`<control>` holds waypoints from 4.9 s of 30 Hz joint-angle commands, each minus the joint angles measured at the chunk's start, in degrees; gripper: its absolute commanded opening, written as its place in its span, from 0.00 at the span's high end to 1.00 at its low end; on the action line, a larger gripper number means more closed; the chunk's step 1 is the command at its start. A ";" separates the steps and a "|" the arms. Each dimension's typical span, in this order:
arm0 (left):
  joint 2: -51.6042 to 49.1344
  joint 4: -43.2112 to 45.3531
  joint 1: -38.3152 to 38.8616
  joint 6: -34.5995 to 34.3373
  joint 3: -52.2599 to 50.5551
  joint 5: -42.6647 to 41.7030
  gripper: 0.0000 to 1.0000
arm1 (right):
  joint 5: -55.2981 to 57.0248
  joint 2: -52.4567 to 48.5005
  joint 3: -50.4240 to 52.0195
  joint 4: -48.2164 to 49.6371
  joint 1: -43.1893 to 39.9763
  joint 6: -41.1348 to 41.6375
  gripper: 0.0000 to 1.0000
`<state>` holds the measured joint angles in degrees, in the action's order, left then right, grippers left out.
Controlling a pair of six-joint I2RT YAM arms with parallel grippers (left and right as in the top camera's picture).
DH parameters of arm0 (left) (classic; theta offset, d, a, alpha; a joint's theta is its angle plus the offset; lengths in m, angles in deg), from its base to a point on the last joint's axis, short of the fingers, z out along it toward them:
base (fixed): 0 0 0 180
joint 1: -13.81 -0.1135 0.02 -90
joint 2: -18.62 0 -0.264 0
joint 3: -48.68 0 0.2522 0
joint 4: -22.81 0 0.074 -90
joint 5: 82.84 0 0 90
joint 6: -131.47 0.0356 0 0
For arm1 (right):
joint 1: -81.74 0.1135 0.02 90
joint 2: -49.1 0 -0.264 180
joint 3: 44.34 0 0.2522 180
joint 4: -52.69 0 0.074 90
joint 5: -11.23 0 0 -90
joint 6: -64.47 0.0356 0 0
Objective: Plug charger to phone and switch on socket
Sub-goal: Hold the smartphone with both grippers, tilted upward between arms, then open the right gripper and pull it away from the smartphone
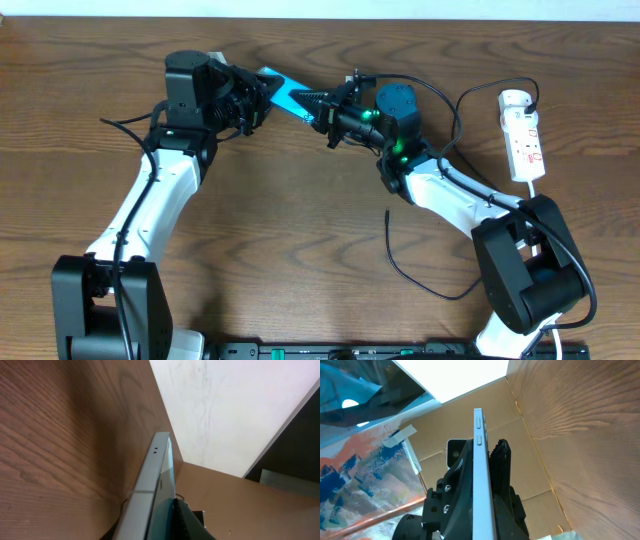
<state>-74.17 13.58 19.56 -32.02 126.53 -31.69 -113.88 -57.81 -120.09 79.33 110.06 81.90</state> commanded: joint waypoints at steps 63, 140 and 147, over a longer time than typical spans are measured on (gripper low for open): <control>0.85 0.96 0.09 0.79 0.00 -2.10 0.93 | 2.01 -0.28 -0.57 -0.52 1.42 -0.83 0.98; 0.85 -5.84 -14.21 12.94 0.00 -15.58 0.93 | -2.84 -0.24 -2.51 -31.39 -10.38 -56.33 0.01; 0.85 -7.52 -14.21 18.14 0.00 -16.28 0.93 | 8.28 -0.24 -14.43 -59.43 -10.27 -70.23 0.01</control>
<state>-74.17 6.02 5.51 -18.19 126.51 -45.50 -113.01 -57.81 -127.77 28.21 100.33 21.77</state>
